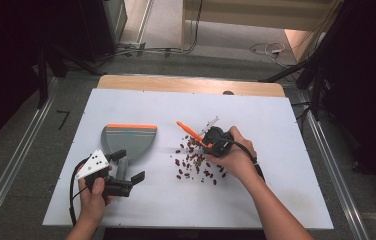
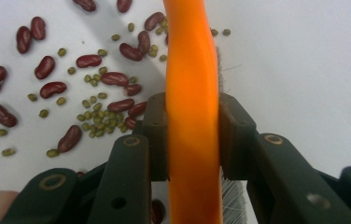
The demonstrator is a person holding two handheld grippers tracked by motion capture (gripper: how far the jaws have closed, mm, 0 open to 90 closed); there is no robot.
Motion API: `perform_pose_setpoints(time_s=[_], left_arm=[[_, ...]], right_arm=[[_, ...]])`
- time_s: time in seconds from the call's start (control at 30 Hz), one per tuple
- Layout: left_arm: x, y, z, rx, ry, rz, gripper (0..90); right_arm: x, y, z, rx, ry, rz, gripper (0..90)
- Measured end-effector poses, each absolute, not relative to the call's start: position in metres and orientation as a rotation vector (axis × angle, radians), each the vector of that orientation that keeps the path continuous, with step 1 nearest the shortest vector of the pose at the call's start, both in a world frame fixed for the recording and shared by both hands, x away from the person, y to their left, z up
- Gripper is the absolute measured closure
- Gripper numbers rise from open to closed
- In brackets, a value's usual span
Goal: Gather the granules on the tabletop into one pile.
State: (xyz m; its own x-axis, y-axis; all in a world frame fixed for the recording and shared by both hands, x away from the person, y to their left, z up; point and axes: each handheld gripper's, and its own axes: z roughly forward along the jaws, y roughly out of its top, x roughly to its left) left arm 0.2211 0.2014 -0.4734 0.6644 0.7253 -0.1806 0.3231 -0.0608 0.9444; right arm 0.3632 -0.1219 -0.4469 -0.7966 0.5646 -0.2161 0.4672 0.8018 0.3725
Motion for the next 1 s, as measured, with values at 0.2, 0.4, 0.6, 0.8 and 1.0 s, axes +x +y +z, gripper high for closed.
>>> perform_pose_setpoints(time_s=[0.2,0.4,0.6,0.8,1.0], left_arm=[[0.221,0.202,-0.474,1.656,0.871,0.413,0.0],[0.222,0.202,-0.474,1.658,0.874,0.414,0.0],[0.222,0.204,-0.475,1.654,0.881,0.413,0.0],[0.221,0.207,-0.476,1.648,0.883,0.411,0.0],[0.222,0.210,-0.477,1.634,0.897,0.406,0.0]], right_arm=[[0.366,-0.130,-0.438,0.739,2.604,0.466,68.0],[0.389,-0.134,-0.425,0.729,2.588,0.504,68.5],[0.411,-0.106,-0.422,0.580,2.527,0.449,68.7],[0.426,-0.077,-0.440,0.487,2.607,0.388,68.7],[0.420,-0.060,-0.444,0.428,2.670,0.359,68.1]])
